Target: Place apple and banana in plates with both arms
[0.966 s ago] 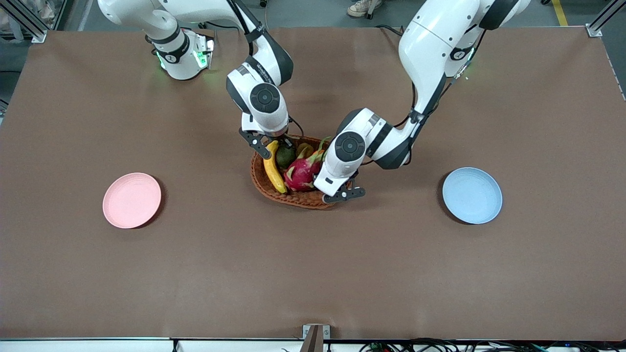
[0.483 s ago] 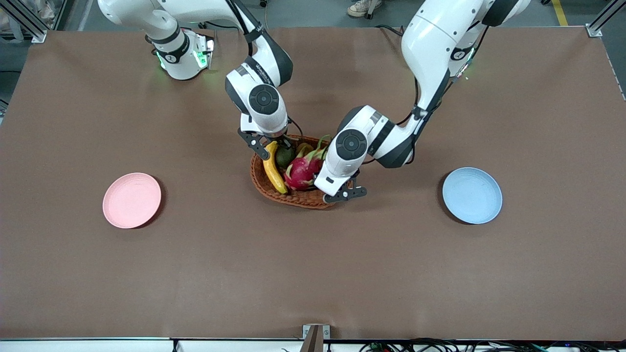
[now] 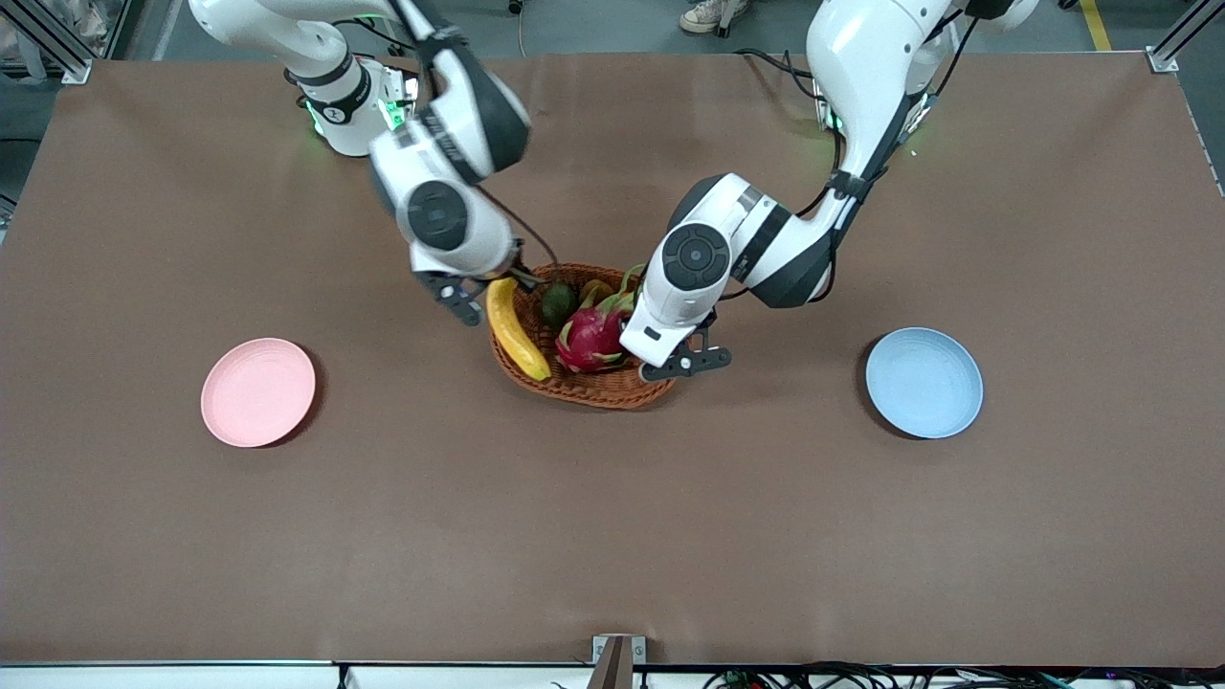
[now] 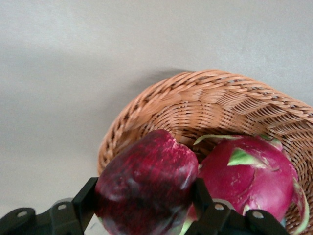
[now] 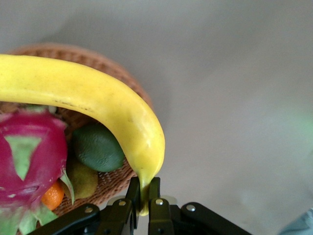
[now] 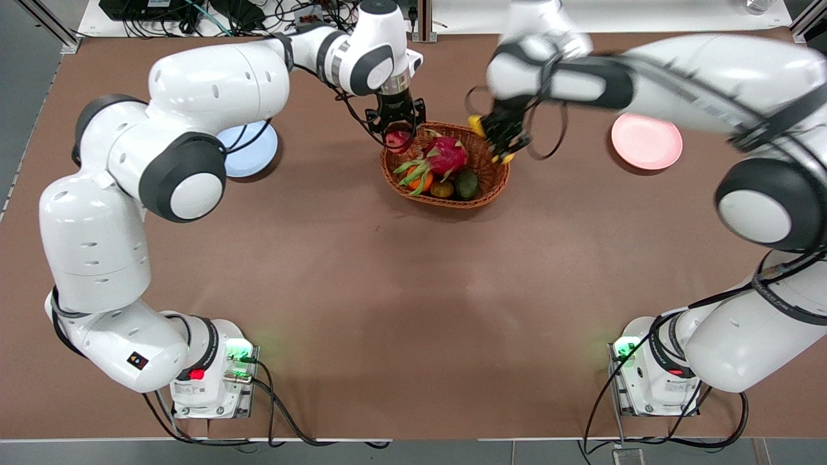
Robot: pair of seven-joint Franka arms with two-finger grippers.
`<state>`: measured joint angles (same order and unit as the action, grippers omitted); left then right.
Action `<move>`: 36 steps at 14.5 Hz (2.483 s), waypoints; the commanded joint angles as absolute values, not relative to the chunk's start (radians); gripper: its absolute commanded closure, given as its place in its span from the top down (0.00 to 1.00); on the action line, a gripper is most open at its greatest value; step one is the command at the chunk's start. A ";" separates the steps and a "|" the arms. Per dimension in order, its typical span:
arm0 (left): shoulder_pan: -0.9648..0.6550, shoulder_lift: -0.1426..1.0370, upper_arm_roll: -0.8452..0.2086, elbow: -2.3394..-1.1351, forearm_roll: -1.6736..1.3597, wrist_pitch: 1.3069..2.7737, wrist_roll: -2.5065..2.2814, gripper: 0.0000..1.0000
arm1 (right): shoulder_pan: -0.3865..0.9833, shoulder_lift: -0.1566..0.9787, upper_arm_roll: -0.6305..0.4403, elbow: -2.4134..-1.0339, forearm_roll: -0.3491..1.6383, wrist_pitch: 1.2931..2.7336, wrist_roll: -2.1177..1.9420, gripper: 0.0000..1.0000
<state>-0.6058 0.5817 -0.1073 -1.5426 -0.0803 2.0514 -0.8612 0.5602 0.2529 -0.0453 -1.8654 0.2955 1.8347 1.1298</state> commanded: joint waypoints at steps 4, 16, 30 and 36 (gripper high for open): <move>-0.448 0.413 -0.104 -1.617 -0.074 1.902 -0.827 0.53 | 0.088 0.190 -0.034 -1.902 0.364 1.645 0.492 0.00; -0.011 0.189 -0.110 -2.094 0.038 2.237 -0.344 0.53 | -0.268 0.454 -0.034 -1.825 0.085 1.795 0.060 0.03; 0.100 0.367 -0.107 -2.161 0.052 2.520 -0.230 0.58 | -0.249 0.456 -0.025 -1.587 0.074 1.662 -0.032 1.00; 0.100 0.287 -0.107 -2.146 0.052 2.455 -0.227 1.00 | -0.140 0.287 -0.025 -1.532 0.017 1.611 -0.035 1.00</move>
<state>0.0905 0.3569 -0.1013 -2.1434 0.0290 2.5079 -0.2312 -0.1508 0.3827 -0.0241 -1.5004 0.0459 1.6295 -0.0277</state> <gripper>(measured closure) 0.000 0.000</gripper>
